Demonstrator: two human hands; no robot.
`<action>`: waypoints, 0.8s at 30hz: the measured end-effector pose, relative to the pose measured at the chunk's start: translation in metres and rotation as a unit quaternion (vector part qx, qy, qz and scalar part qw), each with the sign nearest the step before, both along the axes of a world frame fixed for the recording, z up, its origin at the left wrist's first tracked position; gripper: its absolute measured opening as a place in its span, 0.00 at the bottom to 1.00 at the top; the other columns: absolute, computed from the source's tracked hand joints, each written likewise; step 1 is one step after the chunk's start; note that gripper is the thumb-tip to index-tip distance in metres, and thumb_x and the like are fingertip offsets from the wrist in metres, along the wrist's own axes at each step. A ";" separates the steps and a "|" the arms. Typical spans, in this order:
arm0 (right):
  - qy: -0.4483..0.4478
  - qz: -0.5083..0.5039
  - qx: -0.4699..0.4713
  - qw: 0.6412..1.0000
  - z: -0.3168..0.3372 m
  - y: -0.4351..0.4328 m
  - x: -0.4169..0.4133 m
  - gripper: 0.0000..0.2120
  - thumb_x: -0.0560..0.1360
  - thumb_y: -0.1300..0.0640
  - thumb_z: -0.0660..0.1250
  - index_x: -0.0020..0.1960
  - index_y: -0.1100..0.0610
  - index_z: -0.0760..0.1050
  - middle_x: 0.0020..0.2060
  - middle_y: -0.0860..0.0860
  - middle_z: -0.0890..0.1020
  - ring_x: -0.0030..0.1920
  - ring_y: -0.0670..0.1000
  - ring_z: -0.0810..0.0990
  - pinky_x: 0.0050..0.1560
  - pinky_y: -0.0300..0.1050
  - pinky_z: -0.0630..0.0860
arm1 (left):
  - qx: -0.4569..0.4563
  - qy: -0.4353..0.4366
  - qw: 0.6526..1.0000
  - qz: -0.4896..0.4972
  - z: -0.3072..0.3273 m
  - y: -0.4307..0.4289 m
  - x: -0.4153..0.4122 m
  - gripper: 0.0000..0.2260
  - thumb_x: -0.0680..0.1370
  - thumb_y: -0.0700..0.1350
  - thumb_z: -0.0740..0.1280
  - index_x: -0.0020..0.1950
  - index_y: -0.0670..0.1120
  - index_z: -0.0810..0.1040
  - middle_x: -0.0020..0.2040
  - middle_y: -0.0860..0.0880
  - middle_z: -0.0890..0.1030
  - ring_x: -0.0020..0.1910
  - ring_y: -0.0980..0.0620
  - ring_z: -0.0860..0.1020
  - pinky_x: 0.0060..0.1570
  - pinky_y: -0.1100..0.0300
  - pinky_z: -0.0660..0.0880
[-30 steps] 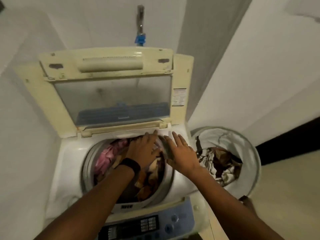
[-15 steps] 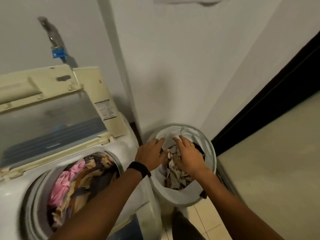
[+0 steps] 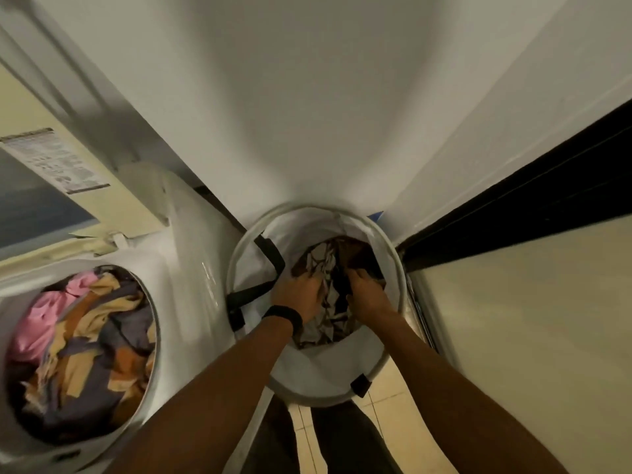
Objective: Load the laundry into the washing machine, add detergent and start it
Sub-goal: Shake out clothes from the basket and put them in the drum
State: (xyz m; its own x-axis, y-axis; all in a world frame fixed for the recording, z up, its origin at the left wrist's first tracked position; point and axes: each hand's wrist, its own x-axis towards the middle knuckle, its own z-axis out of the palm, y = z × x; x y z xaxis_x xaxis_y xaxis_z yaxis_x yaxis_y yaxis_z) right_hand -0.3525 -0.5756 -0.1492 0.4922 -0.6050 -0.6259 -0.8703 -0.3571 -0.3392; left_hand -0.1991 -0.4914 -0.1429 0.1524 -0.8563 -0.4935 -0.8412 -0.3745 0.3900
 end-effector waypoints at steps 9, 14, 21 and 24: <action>-0.019 -0.091 -0.021 0.995 -0.063 -0.031 0.001 0.29 0.87 0.47 0.55 0.84 0.52 0.49 0.81 0.56 0.60 0.78 0.58 0.62 0.78 0.52 0.58 | 0.052 0.053 0.997 0.011 -0.071 -0.037 -0.010 0.15 0.84 0.45 0.60 0.71 0.46 0.76 0.61 0.41 0.81 0.59 0.39 0.80 0.55 0.49 0.78; 0.058 -0.118 -0.027 0.991 -0.076 -0.043 -0.011 0.25 0.86 0.53 0.57 0.81 0.55 0.57 0.71 0.59 0.73 0.68 0.61 0.75 0.65 0.52 0.72 | 0.064 0.043 0.997 0.004 -0.088 -0.041 -0.010 0.17 0.84 0.44 0.60 0.72 0.46 0.74 0.64 0.41 0.80 0.61 0.39 0.78 0.59 0.48 0.75; 0.093 -0.030 0.002 0.995 -0.053 -0.045 -0.021 0.12 0.84 0.56 0.63 0.62 0.62 0.77 0.59 0.59 0.81 0.57 0.59 0.80 0.51 0.45 0.73 | 0.072 0.104 0.992 0.026 -0.068 -0.033 -0.007 0.11 0.85 0.44 0.60 0.63 0.42 0.77 0.57 0.41 0.82 0.55 0.40 0.80 0.46 0.58 0.72; -0.019 -0.084 -0.014 0.996 -0.021 -0.044 -0.009 0.10 0.81 0.55 0.67 0.50 0.62 0.80 0.46 0.56 0.84 0.47 0.57 0.82 0.41 0.42 0.70 | 0.075 0.144 0.986 0.037 -0.051 -0.031 -0.004 0.15 0.83 0.47 0.63 0.69 0.46 0.75 0.60 0.43 0.81 0.58 0.41 0.80 0.54 0.51 0.79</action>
